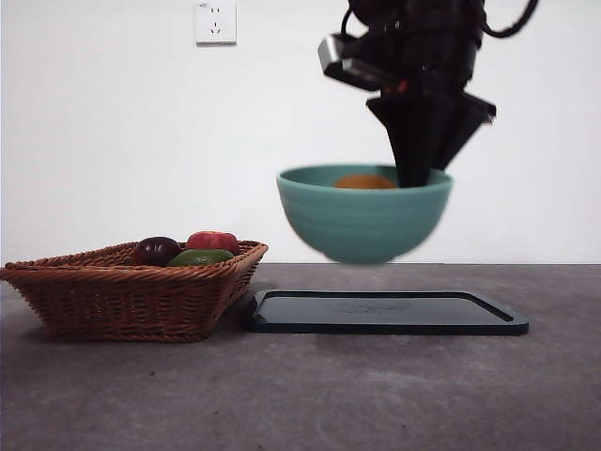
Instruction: Pick up the wifruite, put it on the bowl, pick up the plate, put it on desk
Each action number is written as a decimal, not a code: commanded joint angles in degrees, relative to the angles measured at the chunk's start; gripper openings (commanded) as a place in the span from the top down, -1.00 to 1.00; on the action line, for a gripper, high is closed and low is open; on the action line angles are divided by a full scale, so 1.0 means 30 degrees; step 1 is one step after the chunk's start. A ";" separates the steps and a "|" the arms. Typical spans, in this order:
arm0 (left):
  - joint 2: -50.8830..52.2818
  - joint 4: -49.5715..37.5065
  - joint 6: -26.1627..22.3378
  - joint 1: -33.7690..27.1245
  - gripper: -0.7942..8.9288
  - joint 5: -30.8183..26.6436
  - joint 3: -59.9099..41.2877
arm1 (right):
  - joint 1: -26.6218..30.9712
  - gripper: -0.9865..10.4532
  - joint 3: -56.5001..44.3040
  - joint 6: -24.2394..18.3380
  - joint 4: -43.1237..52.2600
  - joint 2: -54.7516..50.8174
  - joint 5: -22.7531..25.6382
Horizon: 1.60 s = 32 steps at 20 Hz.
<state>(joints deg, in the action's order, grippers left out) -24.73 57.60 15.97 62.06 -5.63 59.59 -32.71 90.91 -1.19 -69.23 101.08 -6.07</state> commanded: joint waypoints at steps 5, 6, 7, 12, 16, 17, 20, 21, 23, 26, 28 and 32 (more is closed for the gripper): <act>-0.0066 -0.0204 0.0029 0.0211 -0.32 0.0095 0.0117 | 0.1435 0.81 0.4940 0.0189 -0.0787 0.3650 -0.0036; -0.0066 -0.0204 0.0029 0.0211 -0.32 0.0095 0.0124 | 0.1690 0.81 0.5610 0.0189 -0.0823 0.4401 -0.0044; -0.0066 -0.0204 0.0029 0.0211 -0.32 0.0095 0.0117 | 0.1916 0.81 0.6251 0.0175 -0.0947 0.5166 -0.0168; -0.0066 -0.0197 0.0029 0.0211 -0.32 0.0095 0.0124 | 0.3264 0.81 0.8808 -0.0255 -0.0940 0.8808 -0.1209; -0.0066 -0.0204 0.0029 0.0211 -0.32 0.0095 0.0124 | 0.4146 0.81 0.8961 -0.0328 -0.0816 0.9814 -0.2025; -0.0066 -0.0204 0.0029 0.0211 -0.32 0.0095 0.0117 | 0.4218 0.81 0.8961 -0.0481 -0.0860 0.9850 -0.2025; -0.0066 -0.0204 0.0029 0.0211 -0.32 0.0095 0.0117 | 0.4182 0.81 0.8954 -0.0692 -0.0874 0.9879 -0.1989; -0.0066 -0.0204 0.0029 0.0211 -0.32 0.0095 0.0124 | 0.4153 0.81 0.8954 -0.0685 -0.0882 0.9879 -0.1982; -0.0066 -0.0204 0.0029 0.0211 -0.32 0.0095 0.0124 | 0.4167 0.60 0.8961 -0.0678 -0.0772 0.9879 -0.1953; -0.0066 -0.0211 0.0022 0.0211 -0.32 0.0095 0.0124 | 0.4677 0.32 0.9326 -0.0393 -0.0510 0.9741 -0.1851; -0.0066 -0.0204 0.0022 0.0211 -0.32 0.0095 0.0124 | 0.5042 0.14 1.0775 -0.0226 -0.1486 0.9355 -0.1821; -0.0066 -0.0226 -0.0022 0.0211 -0.32 0.0080 0.0117 | 0.5217 -0.04 1.3588 -0.0240 -0.3876 0.6783 -0.1778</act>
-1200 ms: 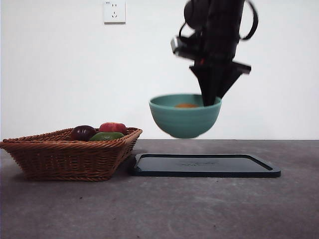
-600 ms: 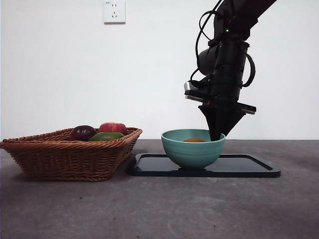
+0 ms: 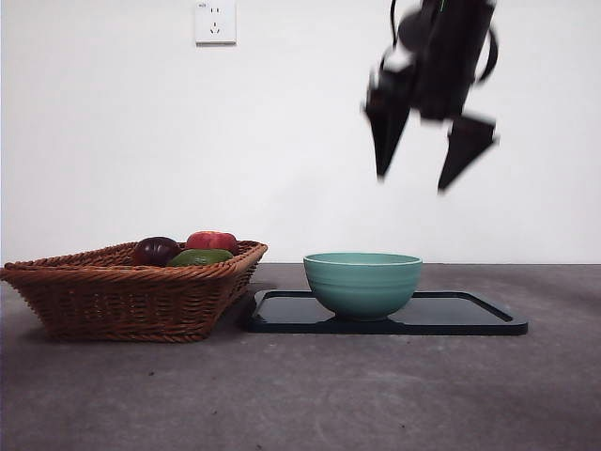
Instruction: Pick up the wifruite, put it on the bowl, pick up the plate, put it on desk
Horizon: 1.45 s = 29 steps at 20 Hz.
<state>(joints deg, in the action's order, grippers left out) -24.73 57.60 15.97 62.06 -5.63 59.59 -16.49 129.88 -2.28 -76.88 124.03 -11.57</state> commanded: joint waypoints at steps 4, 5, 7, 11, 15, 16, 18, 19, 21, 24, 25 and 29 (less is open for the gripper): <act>-0.0066 -0.0240 -0.0109 0.0211 -0.32 0.0015 0.0117 | -0.0131 -0.17 -0.0954 0.0015 -0.1406 -0.5821 0.0372; -0.0066 -0.0277 -0.0109 0.0211 -0.32 0.0015 0.0124 | -0.0131 -0.23 -0.1953 -0.0066 -0.1406 -0.7249 0.0372; -0.0066 -0.0459 -0.0102 0.0211 -0.32 0.0015 0.0124 | -0.0131 -0.24 -0.4160 -0.0109 -0.1406 -0.9923 0.0372; -0.0066 -0.1137 -0.0102 0.0211 -0.32 0.0015 0.0124 | -0.0321 -0.24 -0.8888 -0.0036 -0.1399 -1.5759 0.0357; -0.0066 -0.1195 -0.0102 0.0211 -0.32 0.0015 0.0124 | -0.0517 -0.24 -1.2488 0.0029 -0.1399 -2.1209 0.0211; -0.0066 -0.1195 -0.0102 0.0211 -0.32 0.0015 0.0117 | -0.0510 -0.24 -1.3398 0.0102 -0.1399 -2.2709 -0.0022; -0.0066 -0.1195 -0.0102 0.0211 -0.32 0.0015 0.0124 | -0.0510 -0.24 -1.4921 0.0466 -0.1399 -2.5004 -0.0262; -0.0066 -0.1195 -0.0102 0.0211 -0.32 0.0015 0.0124 | -0.0510 -0.24 -1.5599 0.0561 -0.1399 -2.6024 -0.0291; -0.0066 -0.1217 -0.0095 0.0211 -0.31 0.0015 0.0124 | -0.0510 -0.24 -1.7078 0.0619 -0.1392 -2.8254 -0.0364; -0.0066 -0.1239 -0.0015 0.0211 -0.31 0.0015 0.0124 | -0.0503 -0.24 -1.9096 0.1421 -0.1392 -3.1037 -0.0423; -0.0066 -0.1282 0.0000 0.0211 -0.31 0.0015 0.0124 | -0.0495 -0.24 -1.9737 0.1552 -0.1392 -3.1824 -0.0758; -0.0066 -0.2164 0.0036 0.0211 -0.31 0.0022 0.0117 | -0.0488 -0.24 -2.1420 0.2069 -0.1392 -3.3689 -0.1231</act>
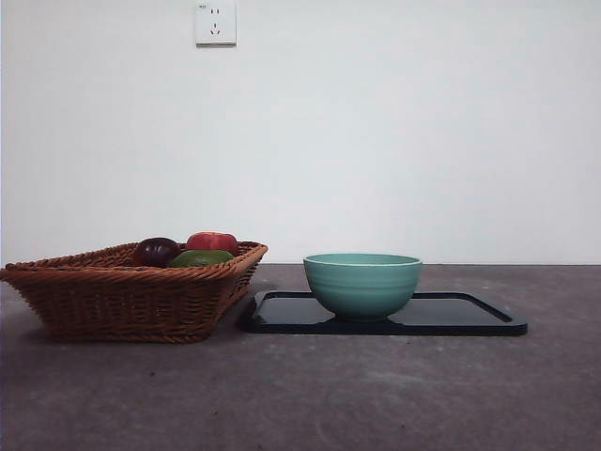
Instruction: Pick up the wifruite, put it on the bowl, pick up the plate, put it on desk
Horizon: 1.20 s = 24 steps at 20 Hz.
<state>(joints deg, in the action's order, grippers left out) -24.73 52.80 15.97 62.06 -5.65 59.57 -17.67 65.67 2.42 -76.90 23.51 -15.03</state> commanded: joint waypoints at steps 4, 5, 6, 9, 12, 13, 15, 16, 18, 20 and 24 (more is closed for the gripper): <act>-0.0095 -0.0656 0.0058 0.0211 -0.31 0.0022 0.0124 | -0.0095 -0.24 -0.0124 0.0634 -0.1384 -0.0393 -0.0073; -0.0109 -0.0656 0.0073 0.0211 -0.31 0.0029 0.0131 | -0.0095 -0.24 -0.0124 0.0670 -0.1384 -0.0393 -0.0073; -0.0131 -0.0663 0.0226 0.0211 -0.31 0.0022 0.0131 | -0.0095 -0.24 -0.0124 0.0714 -0.1384 -0.0393 -0.0066; -0.0532 -0.0714 0.0685 0.0211 -0.31 0.0029 0.0131 | -0.0095 -0.24 -0.0124 0.0750 -0.1384 -0.0393 -0.0066; -0.1574 -0.1209 0.1056 0.0211 -0.31 0.0029 0.0168 | -0.0095 -0.24 -0.0124 0.0780 -0.1384 -0.0393 -0.0051; -0.2120 -0.1457 0.1107 0.0211 -0.31 0.0036 0.0175 | -0.0095 -0.24 -0.0124 0.0780 -0.1384 -0.0393 -0.0044; -0.3497 -0.1617 0.1632 0.0211 -0.31 0.0036 0.0321 | -0.0095 -0.24 -0.0124 0.0772 -0.1384 -0.0393 -0.0044; -0.4386 -0.1581 0.1938 0.0189 -0.31 0.0036 0.0510 | -0.0102 -0.24 -0.0124 0.0772 -0.1384 -0.0393 -0.0044; -0.6244 -0.1574 0.2390 0.0189 -0.31 0.0044 0.1231 | -0.0095 -0.24 -0.0124 0.0772 -0.1384 -0.0393 -0.0044; -0.8364 -0.1377 0.2397 0.0168 -0.31 0.0044 0.2361 | -0.0095 -0.24 -0.0124 0.0772 -0.1384 -0.0393 -0.0029; -1.2859 -0.0102 0.2368 -0.0597 -0.32 0.0087 0.5472 | -0.0095 -0.24 -0.0124 0.0765 -0.1384 -0.0393 0.0000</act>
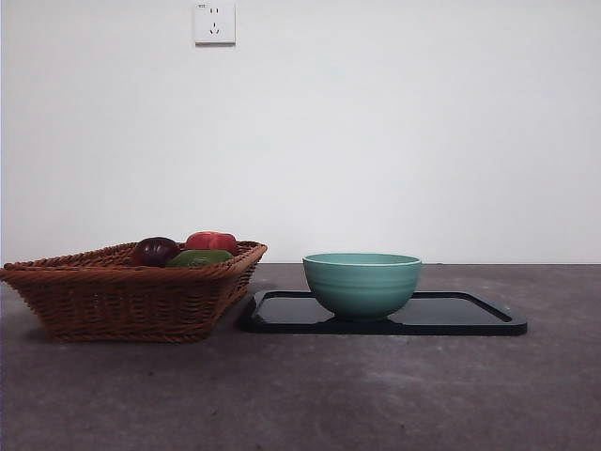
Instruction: Pick up the wifruite, put it on the bowl, pick up the plate, put it on desk
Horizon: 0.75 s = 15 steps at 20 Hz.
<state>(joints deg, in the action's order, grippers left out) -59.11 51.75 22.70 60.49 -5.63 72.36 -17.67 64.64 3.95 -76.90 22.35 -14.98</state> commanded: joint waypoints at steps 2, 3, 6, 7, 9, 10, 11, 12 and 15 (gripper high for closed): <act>-0.3534 0.0882 -0.0255 -0.0678 -0.31 0.1027 0.2849 | -0.0102 -0.24 0.0219 0.0255 -0.1384 -0.0007 -0.0015; -0.4670 0.1304 -0.0423 -0.1027 -0.32 0.1727 0.3738 | -0.0095 -0.24 0.0219 0.0233 -0.1384 -0.0007 -0.0007; -0.7533 0.2521 -0.0940 -0.1945 -0.31 0.2382 0.5982 | -0.0102 -0.24 0.0219 0.0175 -0.1384 -0.0007 0.0000; -0.8612 0.3002 -0.1129 -0.2273 -0.31 0.2382 0.6834 | -0.0102 -0.24 0.0219 0.0175 -0.1384 -0.0007 0.0000; -1.0528 0.4051 -0.1632 -0.2805 -0.31 0.2390 0.8459 | -0.0102 -0.24 0.0219 0.0175 -0.1384 -0.0007 0.0000; -1.1511 0.4597 -0.1945 -0.3096 -0.31 0.2390 0.9340 | -0.0102 -0.24 0.0219 0.0182 -0.1384 -0.0007 0.0000; -1.2684 0.5122 -0.2295 -0.3410 -0.31 0.2382 1.0418 | -0.0102 -0.24 0.0219 0.0182 -0.1384 -0.0007 0.0000; -1.3763 0.5625 -0.2565 -0.3665 -0.32 0.2382 1.1475 | -0.0102 -0.24 0.0219 0.0182 -0.1384 -0.0007 0.0000; -1.6990 0.6477 -0.3628 -0.4262 -0.32 0.2375 1.4761 | -0.0102 -0.24 0.0219 0.0182 -0.1384 -0.0007 0.0000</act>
<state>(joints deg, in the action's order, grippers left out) -108.88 71.42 13.82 47.24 1.48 114.78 -17.67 64.64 3.95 -76.90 22.35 -14.96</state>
